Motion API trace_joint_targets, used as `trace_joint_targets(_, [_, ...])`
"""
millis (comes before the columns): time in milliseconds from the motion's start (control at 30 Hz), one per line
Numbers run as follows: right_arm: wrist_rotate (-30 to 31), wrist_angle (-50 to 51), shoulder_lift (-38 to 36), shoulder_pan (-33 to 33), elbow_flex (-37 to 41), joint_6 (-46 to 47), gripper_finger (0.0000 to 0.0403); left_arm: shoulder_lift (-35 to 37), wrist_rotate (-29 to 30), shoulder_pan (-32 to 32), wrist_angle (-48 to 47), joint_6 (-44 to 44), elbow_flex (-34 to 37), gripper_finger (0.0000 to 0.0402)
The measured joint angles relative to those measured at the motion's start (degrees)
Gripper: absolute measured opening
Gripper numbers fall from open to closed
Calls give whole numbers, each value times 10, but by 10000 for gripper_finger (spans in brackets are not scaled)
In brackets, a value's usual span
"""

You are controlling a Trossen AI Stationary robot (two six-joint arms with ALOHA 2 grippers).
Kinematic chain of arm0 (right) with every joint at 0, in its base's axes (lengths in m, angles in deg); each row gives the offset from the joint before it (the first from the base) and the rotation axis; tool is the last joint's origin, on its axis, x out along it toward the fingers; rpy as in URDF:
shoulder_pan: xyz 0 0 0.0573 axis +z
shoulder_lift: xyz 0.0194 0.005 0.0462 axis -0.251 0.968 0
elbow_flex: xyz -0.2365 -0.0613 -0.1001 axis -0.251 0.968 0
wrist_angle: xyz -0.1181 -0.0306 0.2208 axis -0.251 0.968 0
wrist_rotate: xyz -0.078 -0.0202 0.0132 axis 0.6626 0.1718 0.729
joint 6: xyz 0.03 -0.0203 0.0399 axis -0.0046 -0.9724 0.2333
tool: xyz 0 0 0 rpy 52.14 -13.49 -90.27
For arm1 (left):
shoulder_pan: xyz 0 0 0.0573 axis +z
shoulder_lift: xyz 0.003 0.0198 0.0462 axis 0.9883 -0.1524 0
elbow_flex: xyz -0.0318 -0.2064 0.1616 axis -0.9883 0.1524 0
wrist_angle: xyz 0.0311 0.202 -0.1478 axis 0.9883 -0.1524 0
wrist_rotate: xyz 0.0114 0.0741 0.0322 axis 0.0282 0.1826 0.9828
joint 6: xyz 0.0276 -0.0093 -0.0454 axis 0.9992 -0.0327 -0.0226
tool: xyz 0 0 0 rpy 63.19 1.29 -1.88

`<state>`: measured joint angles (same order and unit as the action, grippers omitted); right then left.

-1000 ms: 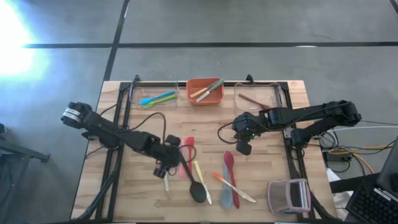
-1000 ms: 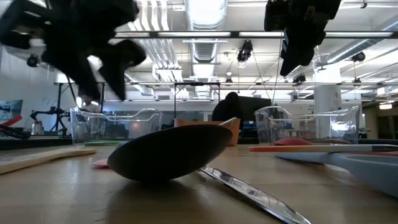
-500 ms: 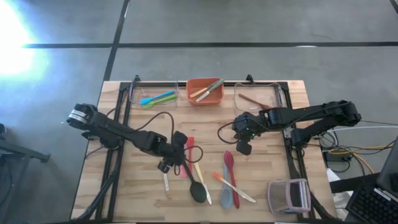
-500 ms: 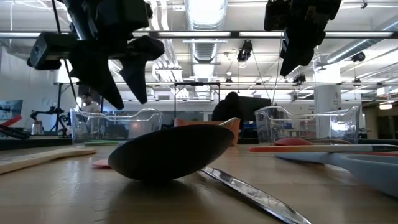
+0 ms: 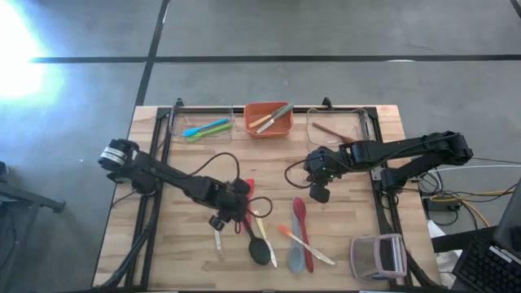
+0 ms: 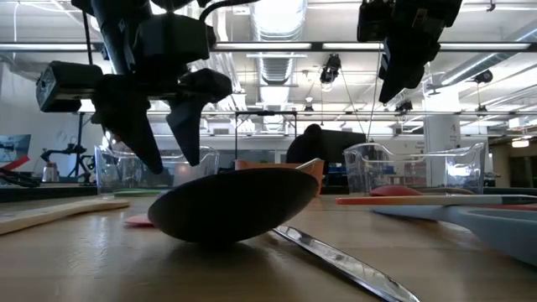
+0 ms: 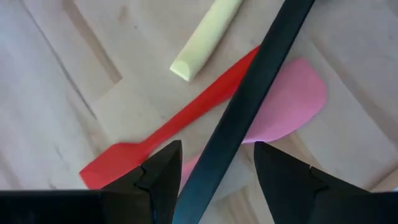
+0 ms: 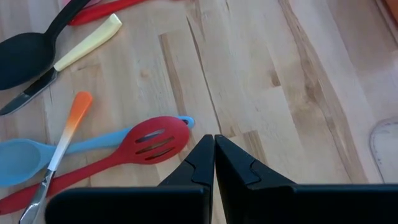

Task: Pick & Place Kitchen Items
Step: Put the black serving spoon into the right transparent bin

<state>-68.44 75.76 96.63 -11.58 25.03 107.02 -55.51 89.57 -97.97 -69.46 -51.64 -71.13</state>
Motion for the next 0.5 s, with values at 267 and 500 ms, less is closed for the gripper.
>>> trace_joint_targets(267, [0, 2, 0, 0, 0, 0, 8, -40, -16, 0, 4, 7, -9, 202])
trace_joint_targets(500, [0, 2, 0, 0, 0, 0, 8, -67, -16, 0, 16, 7, -17, 202])
